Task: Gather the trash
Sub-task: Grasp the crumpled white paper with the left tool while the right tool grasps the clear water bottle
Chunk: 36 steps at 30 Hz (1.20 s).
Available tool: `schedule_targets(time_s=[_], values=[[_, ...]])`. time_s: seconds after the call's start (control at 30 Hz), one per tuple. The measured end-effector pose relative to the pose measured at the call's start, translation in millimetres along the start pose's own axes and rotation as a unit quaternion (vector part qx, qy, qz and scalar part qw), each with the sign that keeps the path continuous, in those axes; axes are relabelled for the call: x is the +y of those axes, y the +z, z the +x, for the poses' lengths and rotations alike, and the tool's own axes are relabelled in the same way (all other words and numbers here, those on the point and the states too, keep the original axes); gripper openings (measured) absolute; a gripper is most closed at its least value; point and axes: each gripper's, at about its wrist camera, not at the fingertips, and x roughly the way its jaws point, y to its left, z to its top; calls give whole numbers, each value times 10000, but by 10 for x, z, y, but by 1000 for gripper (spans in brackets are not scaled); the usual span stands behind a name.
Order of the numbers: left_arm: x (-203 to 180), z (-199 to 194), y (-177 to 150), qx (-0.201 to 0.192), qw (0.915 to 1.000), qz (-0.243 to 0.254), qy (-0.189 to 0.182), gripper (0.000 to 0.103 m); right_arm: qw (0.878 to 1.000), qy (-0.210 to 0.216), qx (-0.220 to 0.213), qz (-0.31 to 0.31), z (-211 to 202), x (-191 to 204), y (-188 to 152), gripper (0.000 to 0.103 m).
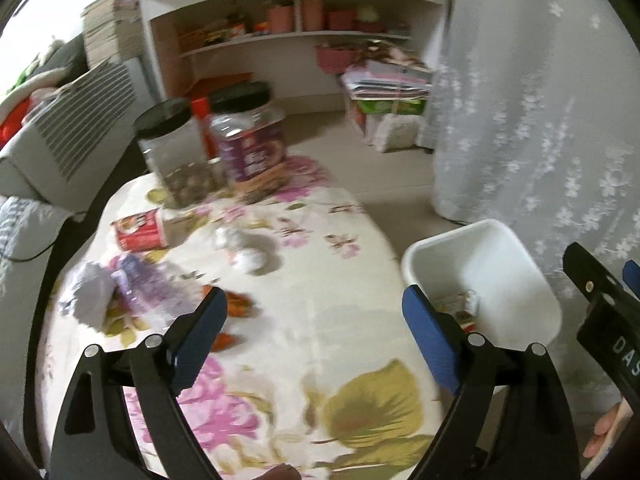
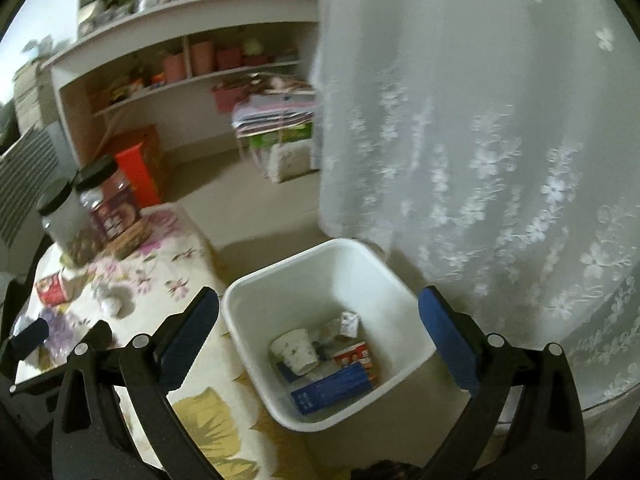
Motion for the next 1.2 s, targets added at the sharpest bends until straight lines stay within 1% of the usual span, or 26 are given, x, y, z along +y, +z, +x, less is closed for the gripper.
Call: schedule_targets(time_s=[0.13,0.27,0.4,0.57,0.73,0.8,0.87,0.97,1.0,1.07,1.13,1.17,1.2], values=[[311,119,-35,170,9993,-192,258,87,9995,79,101,-291,53,306,-51,96],[566,185,-51,307,9980,-362,406,87,9984,227,262,-449,127,559,-93,96],[815,252,-70,466,9965,-441,545,87,9966,413,464,-543,194,766,-129,96],[1145,327,-76,647,9933,-445,845,87,9928,648,686,-740,259,1019,-181,96],[1588,421,-45,889,9885,-424,1147,87,9884,873,794,-954,299,1284,-222,96],[1802,493,-41,1022,9849,-412,1332,87,9855,1057,844,-1029,310,1410,-243,96],[2043,577,-42,1156,9806,-514,1494,87,9825,1192,855,-1153,311,1521,-266,96],[2331,716,-53,1335,9757,-581,1640,87,9743,1430,795,-1551,282,1792,-325,96],[2433,804,-74,1478,9730,-515,1699,87,9703,1523,779,-1708,274,1890,-349,96],[2580,939,-112,1606,9691,-370,1836,87,9628,1663,743,-1998,253,2077,-386,96],[2686,1058,-162,1718,9657,-191,1939,87,9497,1874,721,-2402,244,2308,-423,96],[2736,1118,-181,1785,9648,-144,1927,87,9425,1985,722,-2589,236,2424,-445,96],[2812,1181,-204,1815,9664,-167,1811,87,9381,2056,725,-2693,234,2503,-461,96]])
